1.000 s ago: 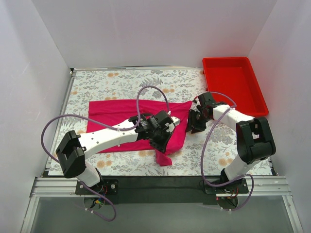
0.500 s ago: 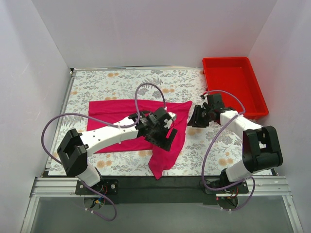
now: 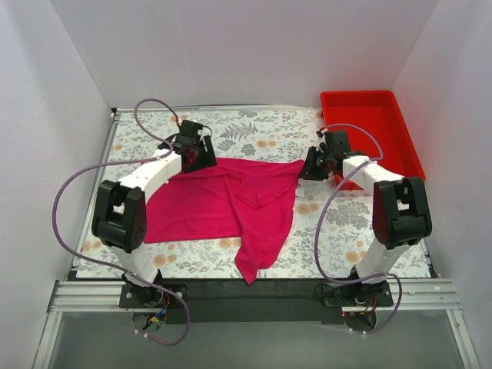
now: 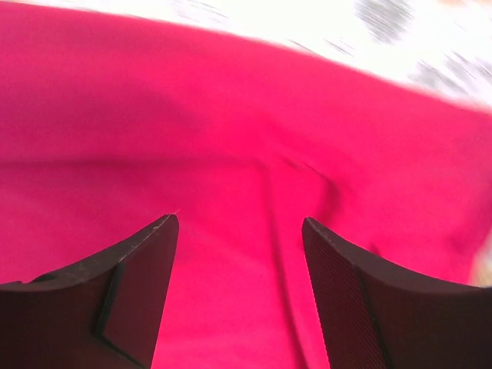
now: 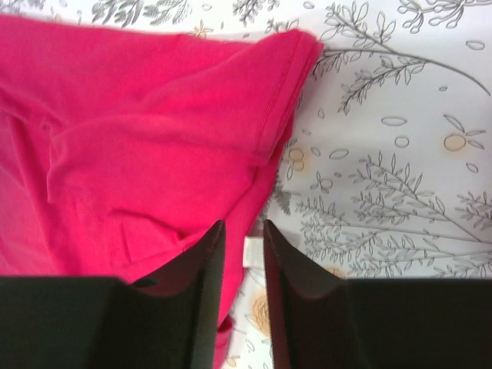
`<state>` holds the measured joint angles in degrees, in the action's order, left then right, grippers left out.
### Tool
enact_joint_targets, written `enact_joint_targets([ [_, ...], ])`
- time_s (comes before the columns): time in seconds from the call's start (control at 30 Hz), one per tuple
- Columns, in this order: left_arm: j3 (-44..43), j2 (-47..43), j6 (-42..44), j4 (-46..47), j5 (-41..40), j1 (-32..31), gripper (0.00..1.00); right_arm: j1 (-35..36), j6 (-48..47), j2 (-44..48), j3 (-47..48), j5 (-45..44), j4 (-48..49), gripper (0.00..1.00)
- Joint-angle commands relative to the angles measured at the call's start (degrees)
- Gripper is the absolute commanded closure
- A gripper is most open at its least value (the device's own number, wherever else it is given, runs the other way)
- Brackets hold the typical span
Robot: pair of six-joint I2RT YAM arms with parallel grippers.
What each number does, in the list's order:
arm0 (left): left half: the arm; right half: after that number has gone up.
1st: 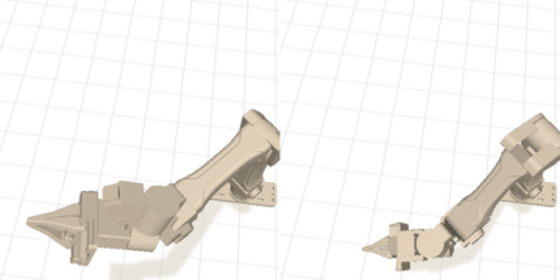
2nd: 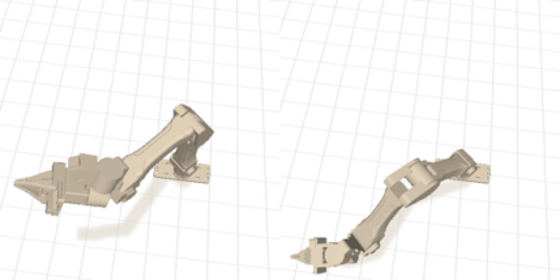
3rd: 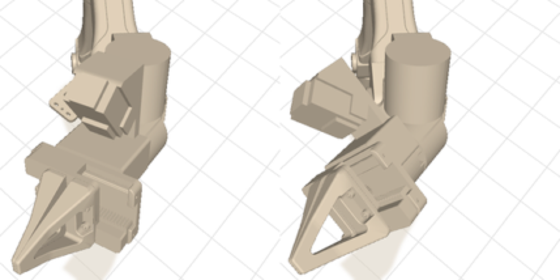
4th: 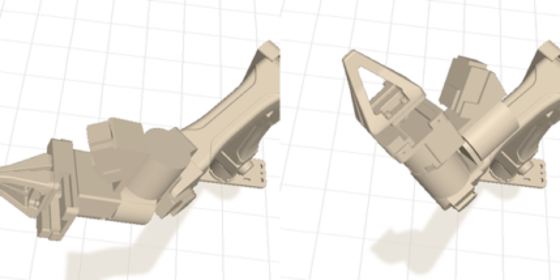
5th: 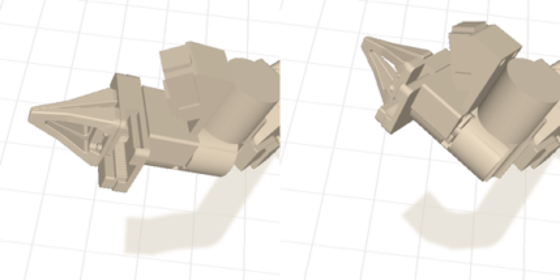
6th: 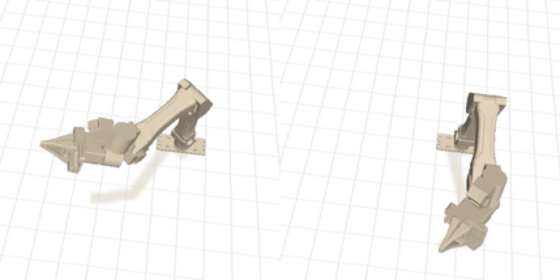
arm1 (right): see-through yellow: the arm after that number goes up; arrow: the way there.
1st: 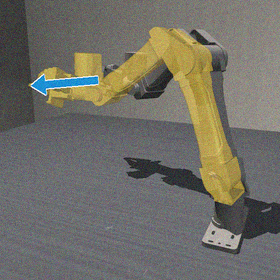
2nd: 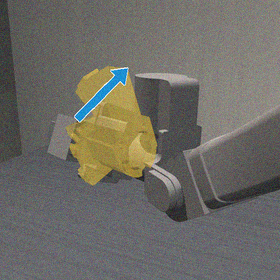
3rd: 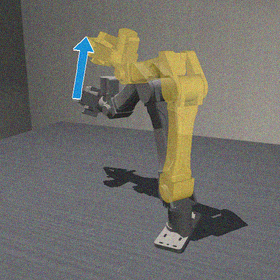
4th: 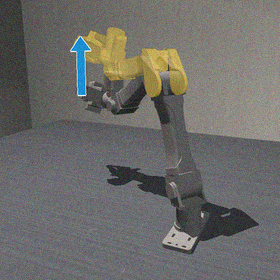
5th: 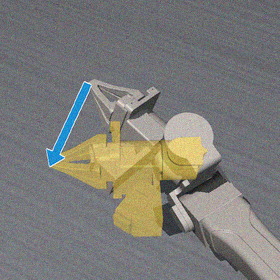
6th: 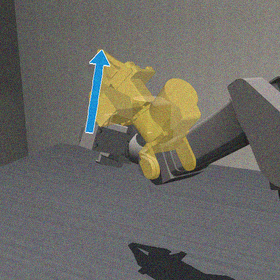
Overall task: Fold and stack the t-shirts
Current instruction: Fold the tshirt
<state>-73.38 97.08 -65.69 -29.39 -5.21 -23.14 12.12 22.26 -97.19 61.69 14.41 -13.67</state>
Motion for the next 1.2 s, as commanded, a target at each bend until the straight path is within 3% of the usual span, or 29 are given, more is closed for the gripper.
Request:
enact_joint_targets([
  [0.0, -2.5, 4.3, -1.4, 2.8, -4.5, 5.8, 0.4, 0.0, -0.6, -2.9, 3.3, -1.1, 1.8, 0.73],
  [0.23, -6.3, 13.4, -0.8, 4.4, -5.2, 16.3, 0.43, 0.0, 0.6, -6.1, 2.0, 1.2, 2.3, 0.73],
  [0.67, -6.5, 21.7, -1.2, 5.7, -8.4, 22.0, 0.43, 0.4, 2.9, -11.4, 1.3, 5.7, 4.8, 0.72],
  [0.73, -5.9, 22.2, -1.6, 5.1, -9.0, 23.0, 0.44, 0.4, 2.8, -11.8, 1.4, 6.1, 4.7, 0.78],
  [0.77, -5.6, 22.6, -2.2, 4.9, -9.1, 23.0, 0.44, 0.4, 2.2, -11.8, 1.6, 6.2, 4.4, 0.9],
  [0.8, -5.5, 22.6, -2.3, 4.3, -9.2, 24.9, 0.44, 0.4, 1.8, -11.7, 2.0, 5.6, 3.8, 0.95],
  [0.83, -4.9, 22.7, -2.7, 4.0, -9.6, 26.0, 0.44, 0.4, 1.0, -11.1, 3.6, 4.8, 3.0, 0.99],
  [1.17, -3.2, 19.1, -5.0, 1.6, -10.0, 28.3, 0.44, 2.8, -10.8, -12.4, 25.6, -12.2, -17.5, 0.99],
])
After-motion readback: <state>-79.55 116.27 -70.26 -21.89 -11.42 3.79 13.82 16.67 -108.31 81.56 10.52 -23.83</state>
